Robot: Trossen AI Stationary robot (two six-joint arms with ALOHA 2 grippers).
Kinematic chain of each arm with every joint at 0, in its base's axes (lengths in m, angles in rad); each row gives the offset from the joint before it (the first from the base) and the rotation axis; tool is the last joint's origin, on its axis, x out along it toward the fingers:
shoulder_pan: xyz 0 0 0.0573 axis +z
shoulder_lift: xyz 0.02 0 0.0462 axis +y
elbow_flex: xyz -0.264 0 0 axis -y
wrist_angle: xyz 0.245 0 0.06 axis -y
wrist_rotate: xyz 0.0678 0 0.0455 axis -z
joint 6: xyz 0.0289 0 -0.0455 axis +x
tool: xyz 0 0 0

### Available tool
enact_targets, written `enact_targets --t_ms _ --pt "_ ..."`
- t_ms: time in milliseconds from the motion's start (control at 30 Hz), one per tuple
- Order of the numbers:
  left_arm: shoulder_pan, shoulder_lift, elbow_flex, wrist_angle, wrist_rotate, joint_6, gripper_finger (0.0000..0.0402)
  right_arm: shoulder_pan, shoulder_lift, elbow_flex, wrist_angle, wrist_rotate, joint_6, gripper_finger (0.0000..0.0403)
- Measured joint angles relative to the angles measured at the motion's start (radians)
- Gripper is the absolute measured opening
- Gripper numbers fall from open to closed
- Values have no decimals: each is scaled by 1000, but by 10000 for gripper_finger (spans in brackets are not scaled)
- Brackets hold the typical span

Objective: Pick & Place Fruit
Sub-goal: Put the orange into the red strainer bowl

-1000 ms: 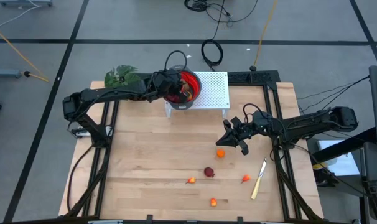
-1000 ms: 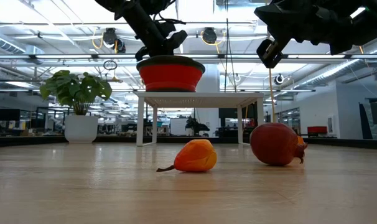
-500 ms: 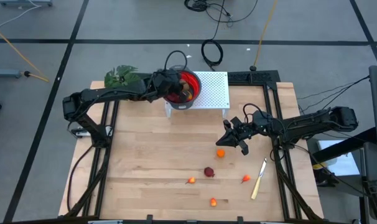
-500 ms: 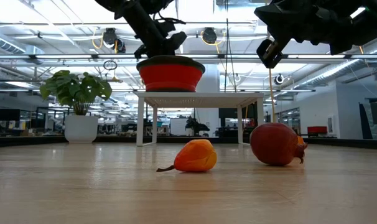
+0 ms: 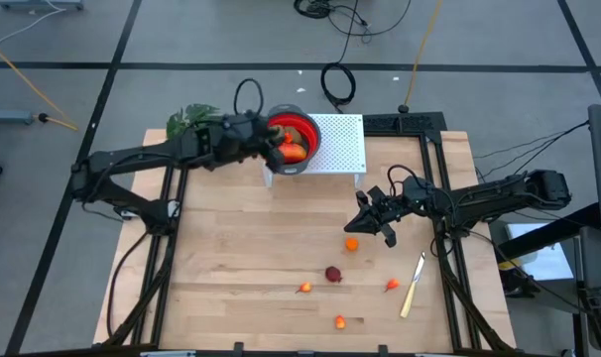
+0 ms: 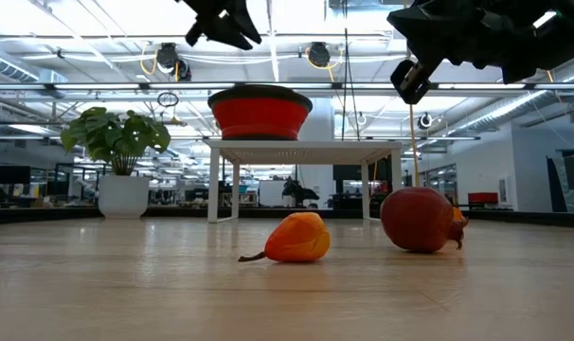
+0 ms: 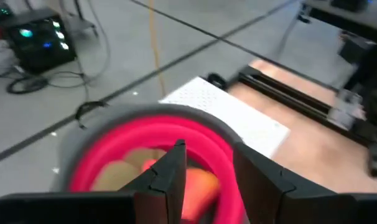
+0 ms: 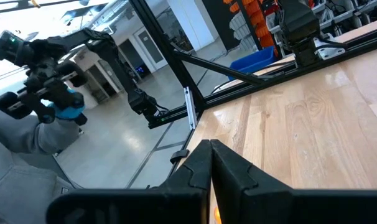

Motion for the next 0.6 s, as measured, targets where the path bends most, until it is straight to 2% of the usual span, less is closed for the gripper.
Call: enact_targets --t_ms 133,367,600 --pt "-71 -7 0 -77 7 -41 107 0 0 0 0 0 3 1" --pt "-197 -9 0 -92 6 -54 11 0 0 0 -2 0 7 5" --pt "-278 -10 -22 -63 6 -105 4 0 0 0 -2 -1 8 7"
